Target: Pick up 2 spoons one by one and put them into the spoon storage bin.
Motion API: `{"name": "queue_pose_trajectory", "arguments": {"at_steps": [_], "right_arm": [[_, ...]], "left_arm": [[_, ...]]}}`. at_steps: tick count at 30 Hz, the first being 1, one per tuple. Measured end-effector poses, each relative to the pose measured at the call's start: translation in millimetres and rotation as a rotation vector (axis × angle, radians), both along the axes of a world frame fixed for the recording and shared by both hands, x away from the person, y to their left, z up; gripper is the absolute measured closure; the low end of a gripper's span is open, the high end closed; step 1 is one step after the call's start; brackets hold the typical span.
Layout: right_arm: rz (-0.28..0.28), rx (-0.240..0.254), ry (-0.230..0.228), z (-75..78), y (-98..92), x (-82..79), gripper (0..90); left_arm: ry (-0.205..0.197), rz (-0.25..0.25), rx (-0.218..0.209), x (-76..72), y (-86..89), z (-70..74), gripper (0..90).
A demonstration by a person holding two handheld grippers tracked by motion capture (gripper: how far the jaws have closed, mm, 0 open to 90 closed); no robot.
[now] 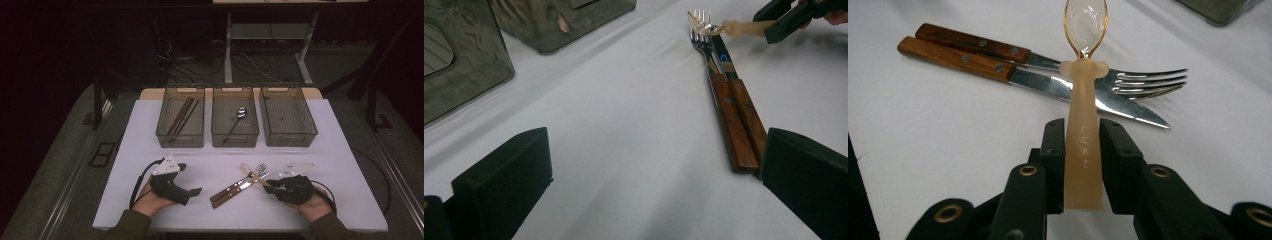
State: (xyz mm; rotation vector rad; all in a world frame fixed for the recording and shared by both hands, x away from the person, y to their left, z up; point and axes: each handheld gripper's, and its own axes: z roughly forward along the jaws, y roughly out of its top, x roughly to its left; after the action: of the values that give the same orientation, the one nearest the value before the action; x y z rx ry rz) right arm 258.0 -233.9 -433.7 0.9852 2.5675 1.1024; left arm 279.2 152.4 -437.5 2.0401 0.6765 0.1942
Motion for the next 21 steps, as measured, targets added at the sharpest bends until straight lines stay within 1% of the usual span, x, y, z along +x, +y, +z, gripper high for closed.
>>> {"name": "queue_pose_trajectory", "arguments": {"at_steps": [6, 14, 16, 21], "right_arm": [[-0.023, 0.038, -0.003, 7.2, -4.1, 5.3, 73.2], [-0.055, 0.096, -0.032, 21.3, -10.2, 14.4, 73.2], [-0.067, 0.117, -0.042, 25.2, -11.9, 18.2, 73.1], [-0.082, 0.146, -0.068, 33.3, -13.6, 29.0, 73.1]], "left_arm": [[0.002, 0.0, -0.002, -0.3, -0.4, -0.1, 0.0], [-0.001, -0.003, 0.001, 0.0, -1.2, -0.3, 0.0], [-0.001, 0.0, 0.0, 0.2, -1.1, -0.4, 0.0], [-0.001, -0.001, -0.004, 0.3, -1.1, -0.3, 0.0]]}}
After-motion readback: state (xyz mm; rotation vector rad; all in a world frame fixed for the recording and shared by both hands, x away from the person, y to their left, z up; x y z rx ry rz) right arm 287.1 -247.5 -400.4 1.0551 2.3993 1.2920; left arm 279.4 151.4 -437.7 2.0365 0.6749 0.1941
